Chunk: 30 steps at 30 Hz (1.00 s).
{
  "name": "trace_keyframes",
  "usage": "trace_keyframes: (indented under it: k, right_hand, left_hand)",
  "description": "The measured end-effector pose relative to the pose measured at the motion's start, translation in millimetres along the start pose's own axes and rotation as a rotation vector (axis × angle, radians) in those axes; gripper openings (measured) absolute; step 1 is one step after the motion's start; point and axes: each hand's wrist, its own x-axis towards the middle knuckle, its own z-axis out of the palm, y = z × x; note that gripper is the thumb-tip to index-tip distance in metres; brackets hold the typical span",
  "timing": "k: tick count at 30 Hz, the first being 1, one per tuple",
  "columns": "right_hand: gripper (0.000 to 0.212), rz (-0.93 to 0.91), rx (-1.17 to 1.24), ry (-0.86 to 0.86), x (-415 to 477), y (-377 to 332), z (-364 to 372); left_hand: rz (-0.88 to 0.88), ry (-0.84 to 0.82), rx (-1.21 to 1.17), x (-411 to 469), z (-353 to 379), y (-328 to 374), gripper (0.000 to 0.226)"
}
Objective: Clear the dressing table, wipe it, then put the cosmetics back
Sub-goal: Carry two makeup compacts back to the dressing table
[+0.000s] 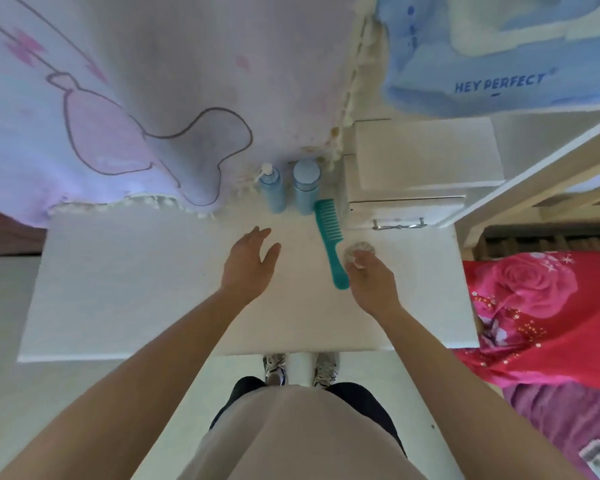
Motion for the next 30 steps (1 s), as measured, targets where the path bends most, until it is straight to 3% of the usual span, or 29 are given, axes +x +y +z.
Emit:
trace_keyframes:
  k: [4, 9, 13, 23, 30]
  right_hand:
    - [0.039, -0.355, -0.251, -0.078, -17, -46, 53]
    - [0.050, -0.789, -0.472, -0.138, -62, -133, 121]
    - [0.055, -1.095, -0.539, -0.173, -126, -204, 178]
    - [0.061, -1.568, -0.447, -0.297, -381, -346, 367]
    - [0.063, -1.741, -0.354, -0.501, -557, -384, 486]
  left_hand:
    - [-0.041, 0.183, 0.218, -66, -40, -54, 0.057]
    - [-0.373, 0.353, 0.329, -157, -114, -115, 0.067]
    - [-0.587, 0.529, 0.289, -240, -178, -170, 0.069]
    - [-0.764, 0.973, 0.321, -512, -311, -321, 0.064]
    - [-0.898, 1.197, 0.308, -671, -352, -418, 0.065]
